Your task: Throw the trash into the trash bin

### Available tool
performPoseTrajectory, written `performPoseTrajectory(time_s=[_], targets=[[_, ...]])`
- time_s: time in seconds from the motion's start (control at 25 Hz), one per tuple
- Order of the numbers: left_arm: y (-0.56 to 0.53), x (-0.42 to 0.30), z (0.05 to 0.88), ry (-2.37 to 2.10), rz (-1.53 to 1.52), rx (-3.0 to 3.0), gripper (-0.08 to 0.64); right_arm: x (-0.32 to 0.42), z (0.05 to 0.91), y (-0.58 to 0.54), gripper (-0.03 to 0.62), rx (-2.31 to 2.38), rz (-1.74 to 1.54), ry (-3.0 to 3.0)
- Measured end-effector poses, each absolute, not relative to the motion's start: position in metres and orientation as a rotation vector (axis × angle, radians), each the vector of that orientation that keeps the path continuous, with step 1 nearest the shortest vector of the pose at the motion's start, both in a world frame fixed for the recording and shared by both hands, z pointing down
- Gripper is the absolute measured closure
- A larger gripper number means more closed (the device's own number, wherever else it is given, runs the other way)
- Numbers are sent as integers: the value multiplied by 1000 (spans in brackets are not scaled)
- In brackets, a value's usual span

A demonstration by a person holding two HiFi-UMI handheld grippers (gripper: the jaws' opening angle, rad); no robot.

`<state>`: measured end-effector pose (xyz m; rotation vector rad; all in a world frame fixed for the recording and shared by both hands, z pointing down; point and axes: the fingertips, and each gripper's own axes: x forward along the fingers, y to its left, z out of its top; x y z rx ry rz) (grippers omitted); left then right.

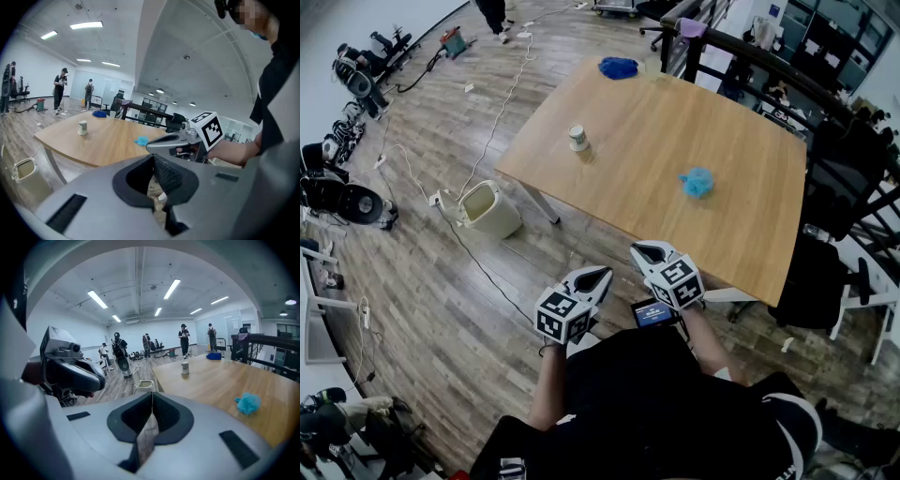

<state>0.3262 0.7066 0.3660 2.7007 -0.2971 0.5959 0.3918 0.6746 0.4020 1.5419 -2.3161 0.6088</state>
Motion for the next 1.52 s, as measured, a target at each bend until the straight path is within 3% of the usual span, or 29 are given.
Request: performPoseTrajectory(time_s=[0.32,1.24,1.52], targets=[[687,300,388,-446,602,2593,554,404,419,648,594,1522,658,-2301],[419,174,353,-482,237,2578,554,271,388,419,594,1536,507,-2191],[357,162,344,-607,142,2545,554,291,393,394,594,1608,556,-2087]])
